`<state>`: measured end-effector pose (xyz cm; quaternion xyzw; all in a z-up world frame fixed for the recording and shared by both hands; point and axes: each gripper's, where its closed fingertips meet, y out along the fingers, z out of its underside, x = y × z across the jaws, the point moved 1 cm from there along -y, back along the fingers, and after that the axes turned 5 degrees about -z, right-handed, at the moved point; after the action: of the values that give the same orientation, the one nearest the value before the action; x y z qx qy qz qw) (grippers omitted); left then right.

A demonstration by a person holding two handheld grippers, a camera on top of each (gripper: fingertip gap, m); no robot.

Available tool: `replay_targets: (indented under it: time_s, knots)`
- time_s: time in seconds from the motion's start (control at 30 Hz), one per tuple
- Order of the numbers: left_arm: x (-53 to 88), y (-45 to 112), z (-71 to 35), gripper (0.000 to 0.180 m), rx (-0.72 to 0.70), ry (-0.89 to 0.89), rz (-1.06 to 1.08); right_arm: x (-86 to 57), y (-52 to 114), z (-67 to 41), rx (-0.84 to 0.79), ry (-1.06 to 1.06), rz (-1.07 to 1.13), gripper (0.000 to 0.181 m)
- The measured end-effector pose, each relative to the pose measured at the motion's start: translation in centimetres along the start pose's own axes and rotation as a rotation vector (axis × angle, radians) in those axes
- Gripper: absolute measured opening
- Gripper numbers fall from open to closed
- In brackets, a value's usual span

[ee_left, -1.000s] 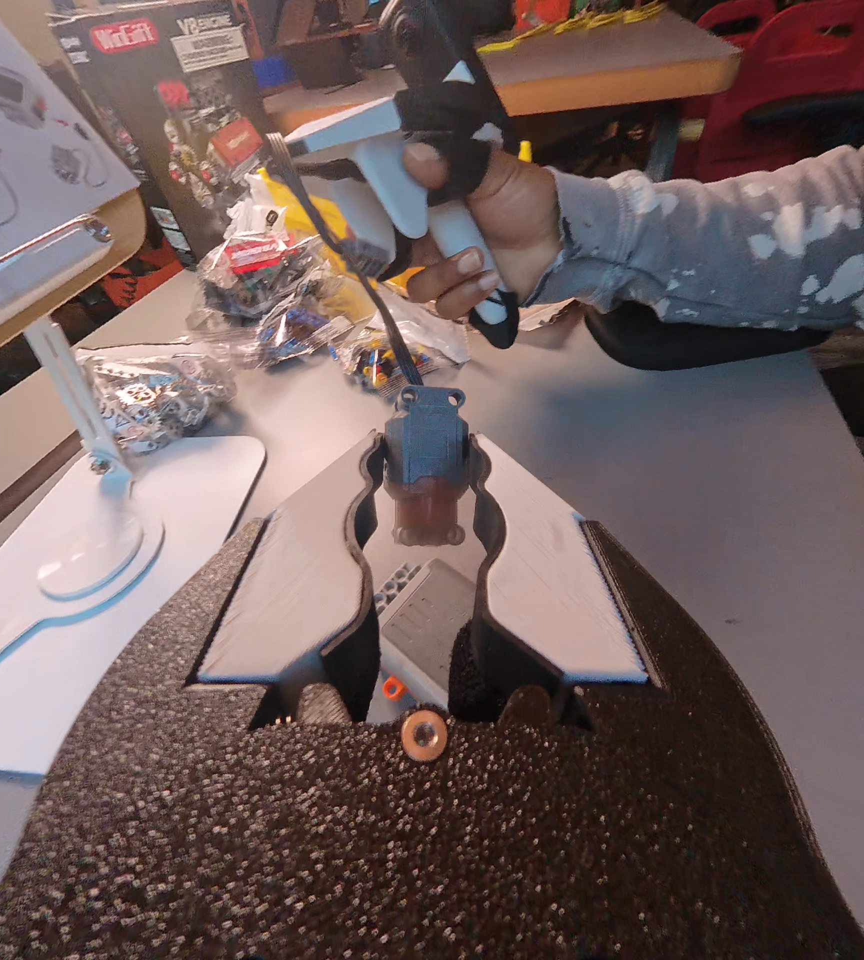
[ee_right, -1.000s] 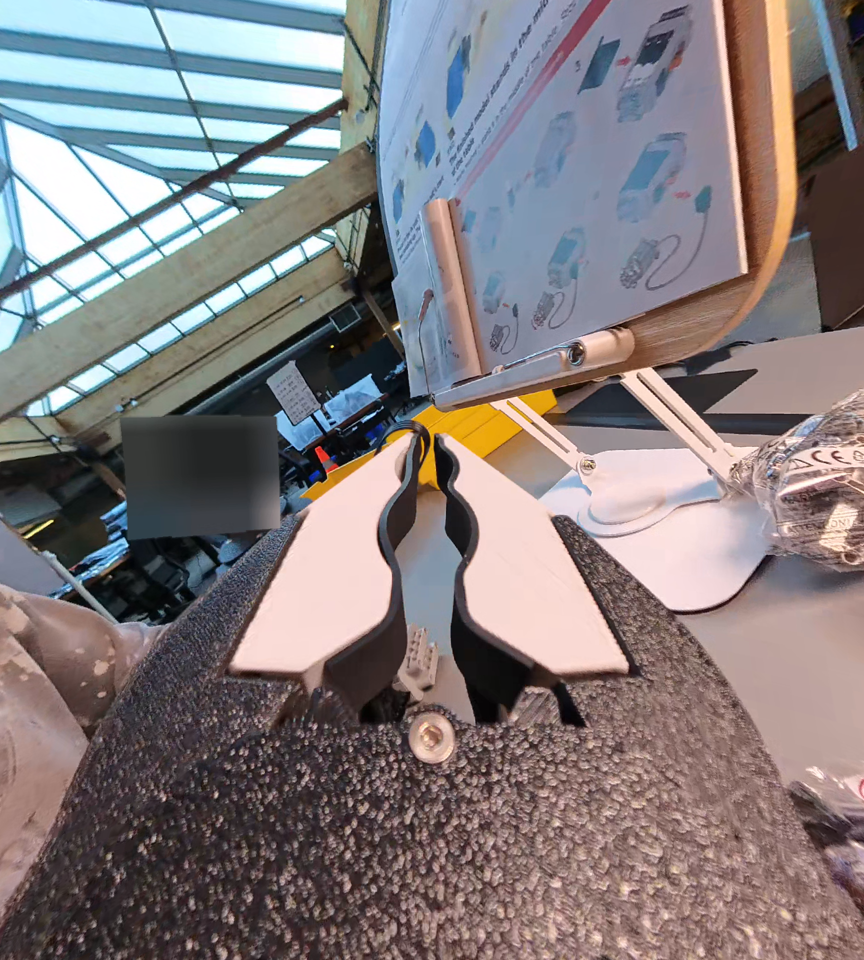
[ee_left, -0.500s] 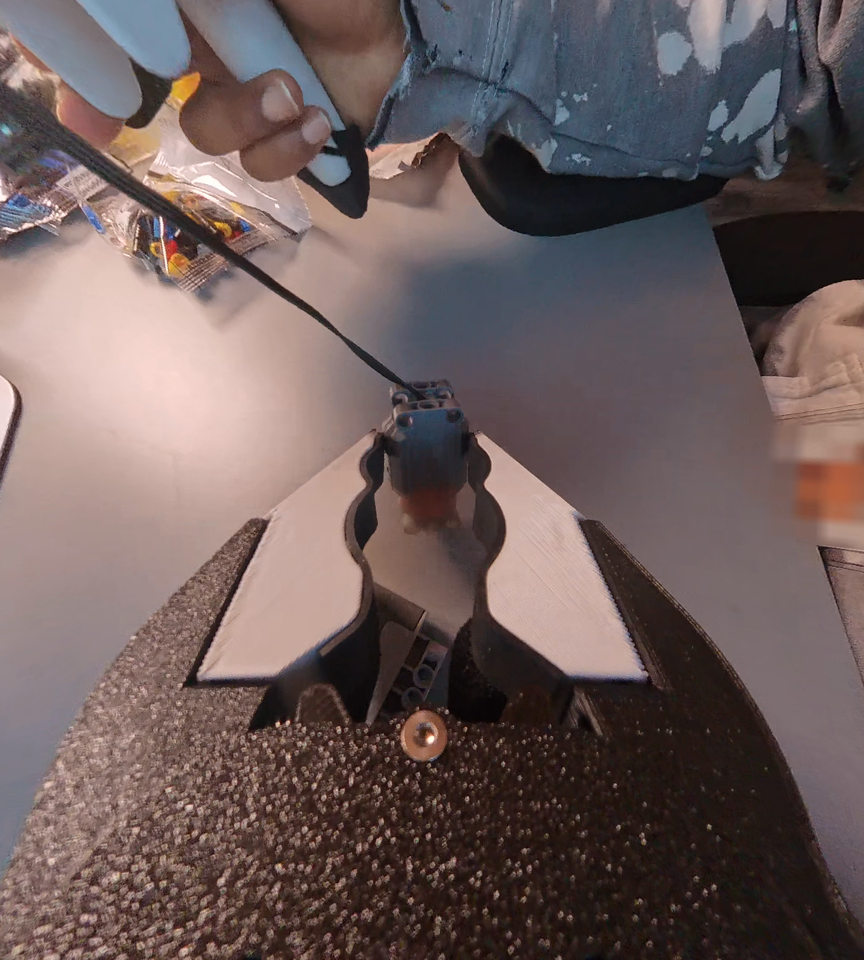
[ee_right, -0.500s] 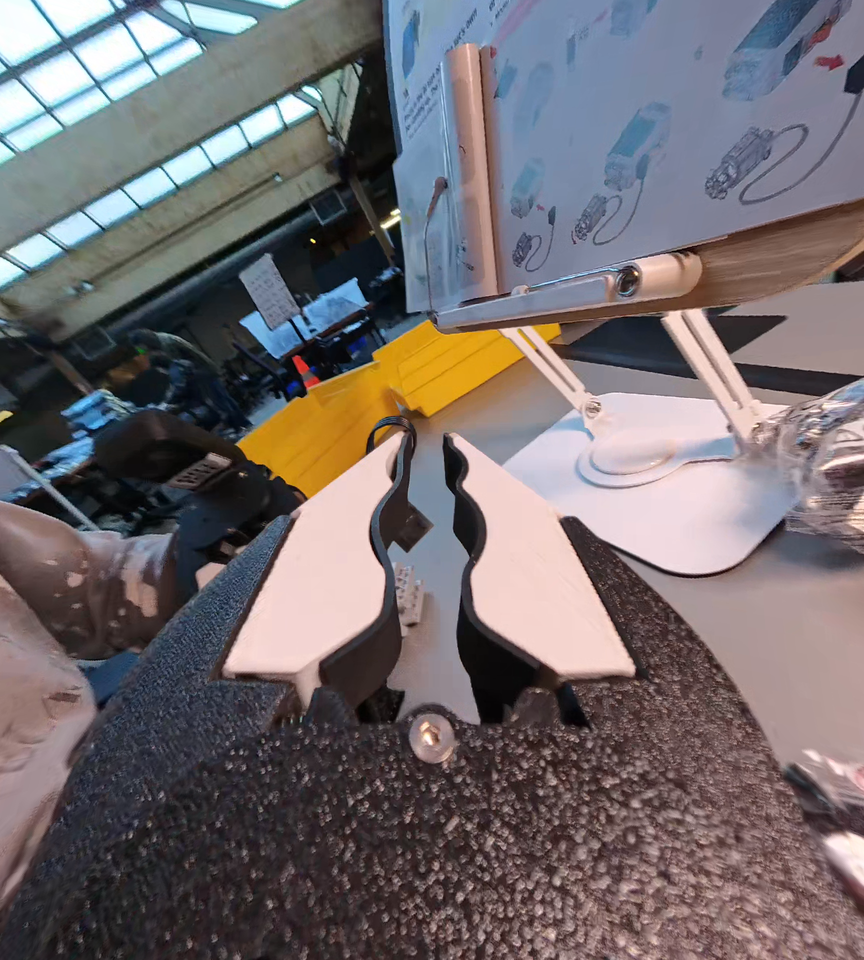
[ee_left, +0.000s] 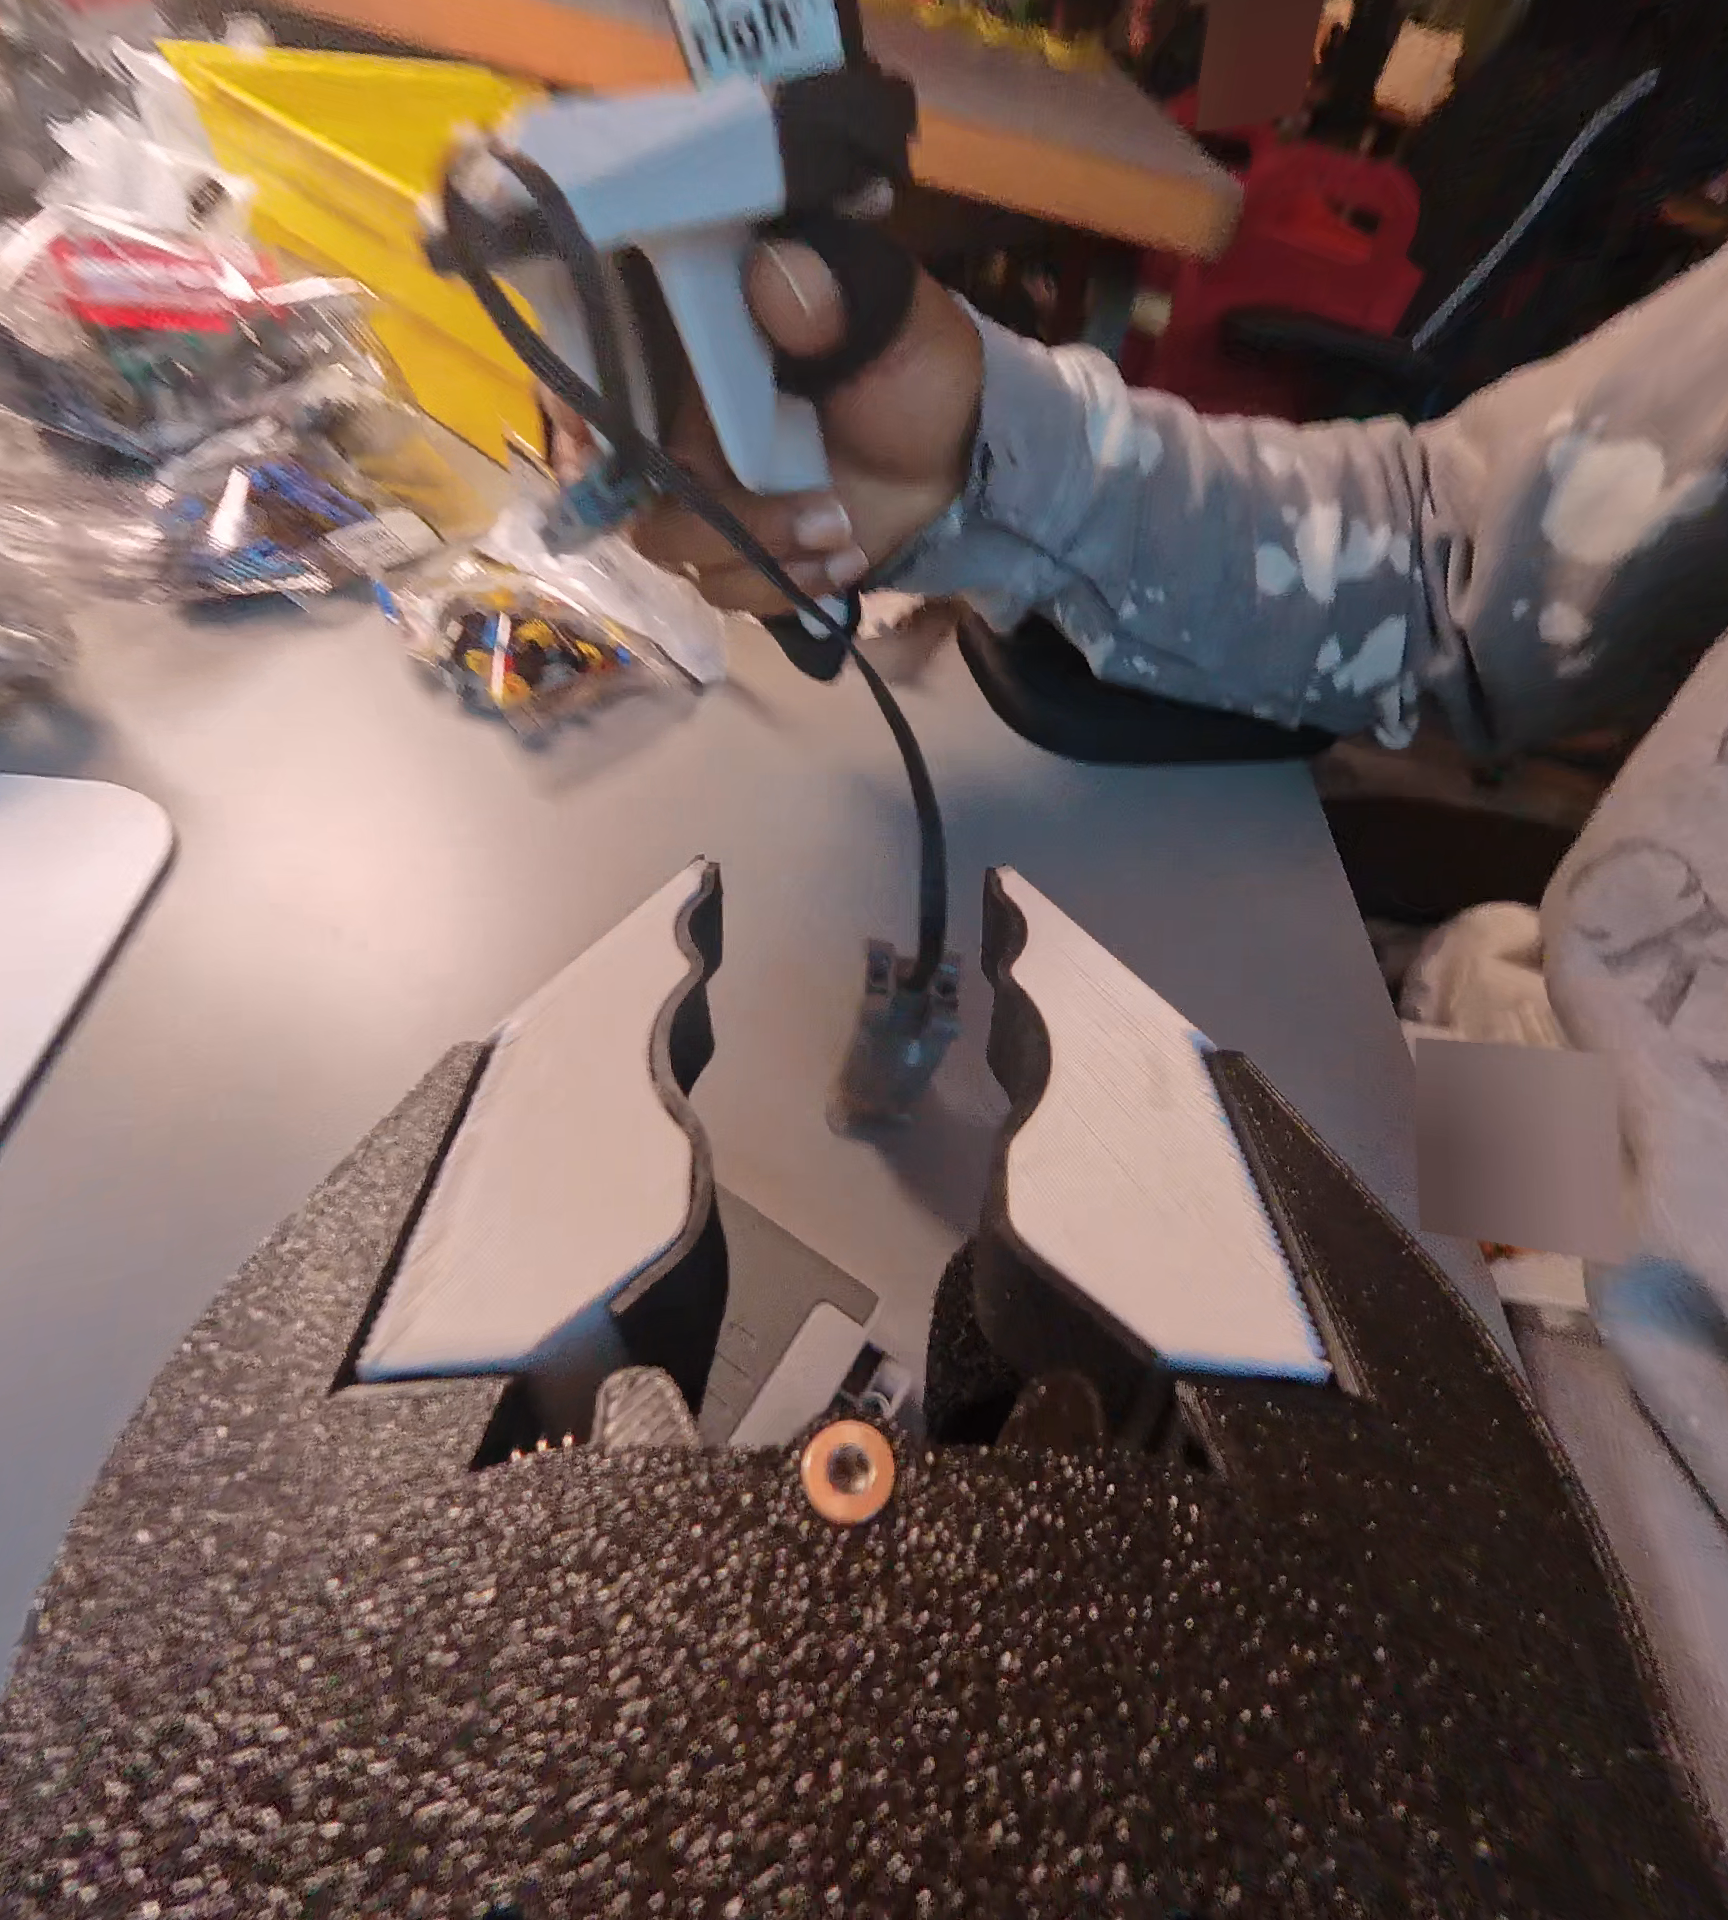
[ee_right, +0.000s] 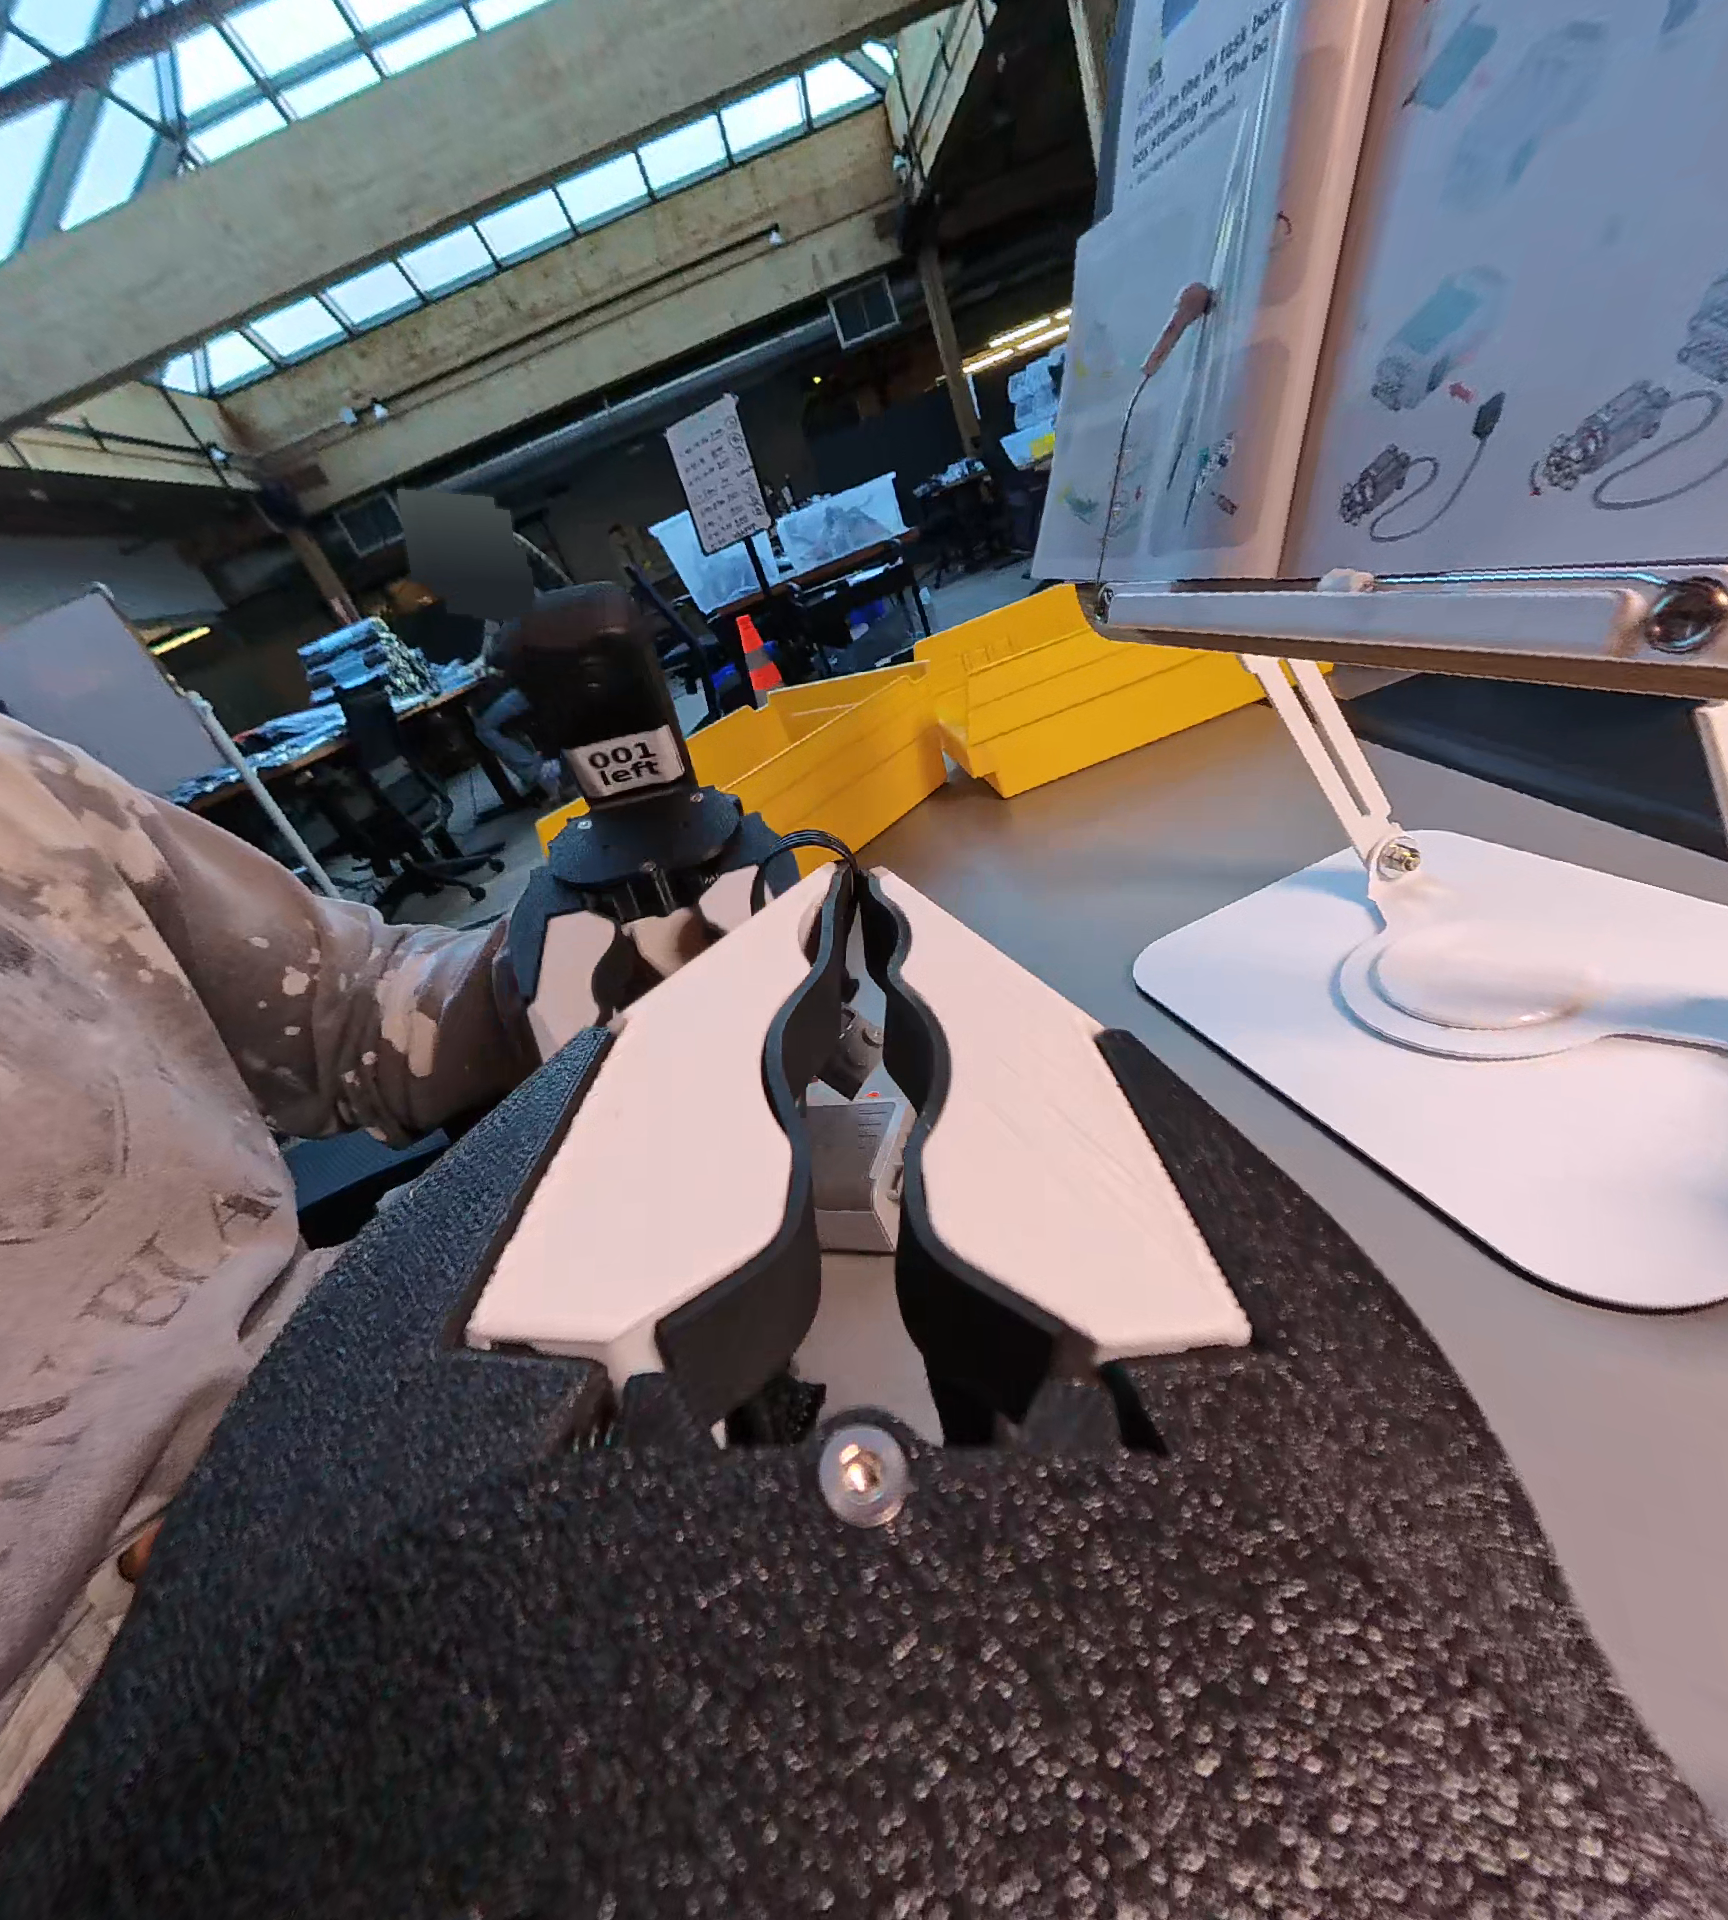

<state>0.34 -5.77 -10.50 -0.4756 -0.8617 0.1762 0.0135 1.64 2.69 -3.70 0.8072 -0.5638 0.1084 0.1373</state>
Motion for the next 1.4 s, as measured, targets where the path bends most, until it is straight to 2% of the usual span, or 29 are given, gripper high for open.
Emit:
replay_targets:
  time_s: [0.1,0.17,0.33,0.4,0.53,0.6,0.97,1.13,1.3,1.4]
  knots:
    - [1.4,-0.9,-3.0,0.046,-0.17,-0.03,-0.087,1.1,1.2,0.1,0.009,-0.036,-0.019,0.001]
    - [1.6,-1.1,-4.3,0.044,-0.233,-0.024,-0.114,2.7,2.3,0.3,0.015,-0.04,-0.083,0.0]
    - [-1.1,-1.4,-5.3,0.033,-0.311,-0.02,0.066,5.0,3.8,0.6,-0.021,0.024,-0.211,0.0]
    - [-1.1,-1.4,-5.1,0.021,-0.3,0.043,0.03,5.1,3.8,0.8,-0.012,0.031,-0.224,0.0]
    - [0.3,-1.8,-4.2,0.014,-0.244,0.066,-0.053,4.9,2.5,0.6,-0.006,0.041,-0.266,0.0]
    - [0.0,-2.4,-4.2,0.008,-0.249,0.052,-0.012,4.6,2.1,0.8,0.009,0.043,-0.266,0.0]
    - [-0.1,-3.8,-4.1,0.006,-0.242,0.048,0.042,4.7,1.8,1.8,0.068,0.033,-0.293,0.002]
    - [-0.9,-3.9,-3.4,0.006,-0.179,-0.052,0.159,3.2,1.3,3.4,0.226,-0.098,-0.164,0.001]
    - [0.9,-3.9,-2.5,0.006,-0.128,-0.104,0.094,3.0,0.3,5.9,0.456,-0.259,-0.106,0.004]
    - [2.8,-4.4,-2.4,0.005,-0.121,-0.118,-0.003,3.0,0.0,6.6,0.521,-0.288,-0.094,0.021]
